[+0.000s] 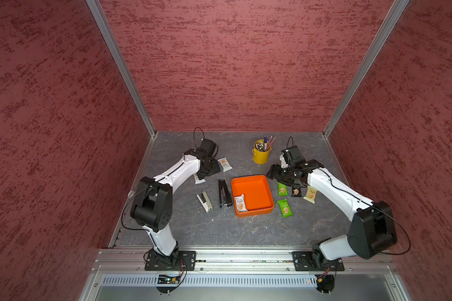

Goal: Take the cookies out of the storage box
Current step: Place the cookie at the center of the board, then pick up the cookie from the storage box.

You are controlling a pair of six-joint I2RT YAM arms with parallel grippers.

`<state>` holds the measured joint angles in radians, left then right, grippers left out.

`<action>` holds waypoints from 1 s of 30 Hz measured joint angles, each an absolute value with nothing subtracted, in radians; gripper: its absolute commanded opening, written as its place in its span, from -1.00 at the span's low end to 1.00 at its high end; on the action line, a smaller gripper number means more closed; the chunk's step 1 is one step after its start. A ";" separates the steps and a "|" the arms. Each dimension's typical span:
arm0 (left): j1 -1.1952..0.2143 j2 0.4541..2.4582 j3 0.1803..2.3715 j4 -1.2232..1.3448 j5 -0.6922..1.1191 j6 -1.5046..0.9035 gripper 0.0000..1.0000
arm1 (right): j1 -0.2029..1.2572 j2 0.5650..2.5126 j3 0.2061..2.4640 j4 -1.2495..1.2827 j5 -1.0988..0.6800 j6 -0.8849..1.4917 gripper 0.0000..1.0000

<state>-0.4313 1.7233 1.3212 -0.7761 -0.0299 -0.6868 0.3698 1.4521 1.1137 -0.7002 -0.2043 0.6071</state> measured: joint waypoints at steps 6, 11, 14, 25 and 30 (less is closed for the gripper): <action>-0.644 1.700 1.320 -0.797 -0.075 -0.818 0.39 | 0.369 1.389 1.069 -0.701 -0.223 0.570 0.36; -0.788 1.703 1.327 -0.839 -0.116 -0.910 0.39 | 0.370 1.360 1.031 -0.700 -0.242 0.541 0.36; -0.860 1.726 1.366 -0.881 -0.140 -0.950 0.40 | 0.369 1.353 1.012 -0.700 -0.253 0.530 0.36; -0.963 1.887 1.473 -0.962 -0.157 -1.021 0.41 | 0.360 1.311 0.973 -0.698 -0.282 0.507 0.37; -0.963 1.947 1.526 -0.968 -0.142 -1.021 0.44 | 0.340 1.295 0.967 -0.700 -0.286 0.488 0.38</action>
<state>-0.9630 1.9472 1.5257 -0.9684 -0.1421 -1.0206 0.3397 1.2945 0.9672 -0.6998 -0.2855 0.4885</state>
